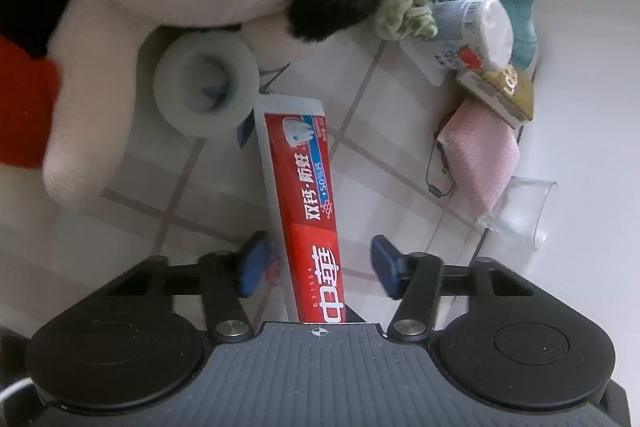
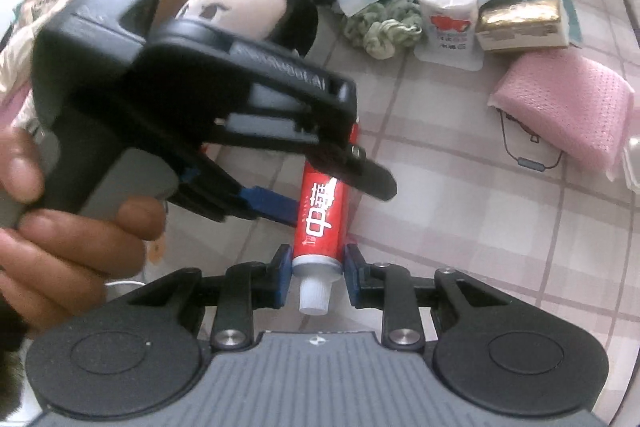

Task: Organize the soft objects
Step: 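Lift the toothpaste tube with the left tool toward the cardboard box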

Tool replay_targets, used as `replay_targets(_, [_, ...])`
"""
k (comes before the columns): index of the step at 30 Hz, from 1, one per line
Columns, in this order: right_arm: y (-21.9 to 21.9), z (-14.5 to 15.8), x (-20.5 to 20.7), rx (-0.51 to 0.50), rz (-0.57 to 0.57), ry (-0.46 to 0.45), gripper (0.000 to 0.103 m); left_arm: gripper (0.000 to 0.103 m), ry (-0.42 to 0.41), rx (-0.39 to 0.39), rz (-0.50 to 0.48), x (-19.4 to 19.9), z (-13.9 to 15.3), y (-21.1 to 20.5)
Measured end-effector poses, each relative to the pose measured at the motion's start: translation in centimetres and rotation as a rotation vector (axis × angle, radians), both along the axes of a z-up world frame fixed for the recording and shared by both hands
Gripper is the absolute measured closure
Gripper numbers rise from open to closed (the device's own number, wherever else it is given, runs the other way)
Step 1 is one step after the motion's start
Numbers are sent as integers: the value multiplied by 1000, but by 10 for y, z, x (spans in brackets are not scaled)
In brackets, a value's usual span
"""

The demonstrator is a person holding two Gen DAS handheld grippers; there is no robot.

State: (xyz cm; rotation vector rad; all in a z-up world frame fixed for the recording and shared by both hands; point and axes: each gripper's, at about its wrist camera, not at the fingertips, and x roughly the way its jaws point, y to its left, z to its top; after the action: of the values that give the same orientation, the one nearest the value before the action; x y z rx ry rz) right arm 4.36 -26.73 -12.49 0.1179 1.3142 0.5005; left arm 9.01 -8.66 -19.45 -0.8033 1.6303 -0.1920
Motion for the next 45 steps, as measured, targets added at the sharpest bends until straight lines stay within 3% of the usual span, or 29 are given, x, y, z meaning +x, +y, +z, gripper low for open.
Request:
replay_targets(2, [-1, 2, 0, 9, -4, -2, 73, 72, 20, -7, 8, -1, -3, -1])
replay_targets(5, [1, 7, 0, -3, 13, -21, 73, 73, 45, 9, 16, -1, -6, -2])
replay_targets(9, [-3, 13, -2, -4, 10, -14, 72, 74, 67, -41, 50, -3, -8, 2])
replay_targets(13, [-6, 28, -1, -88, 45, -84, 50, 75, 73, -30, 28, -3, -9, -1])
replay_targets(17, [-18, 47, 15, -240, 77, -186, 42, 75, 74, -26, 30, -4, -8, 1])
replay_targets(19, [-24, 54, 28, -312, 94, -241, 32, 75, 56, -11, 14, -4, -3, 1])
replay_targets(21, [-27, 62, 39, -342, 105, -283, 31, 76, 22, 5, -14, -5, 8, 2])
replay_targets(26, [-33, 77, 51, -271, 23, -323, 31, 80, -81, 64, -67, -15, 52, 10])
replay_targets(29, [-44, 76, 53, -192, -70, -280, 31, 80, -133, 79, -64, -24, 80, 26])
replay_targets(33, [-28, 50, 63, -120, -60, -219, 32, 80, -171, 83, -37, -40, 108, 52])
replay_targets(40, [34, -9, 79, 7, -6, -83, 46, 80, -162, 65, 14, -59, 117, 90])
replay_targets(45, [75, -35, 79, -46, 62, -62, 65, 80, -176, 41, 41, -66, 132, 122])
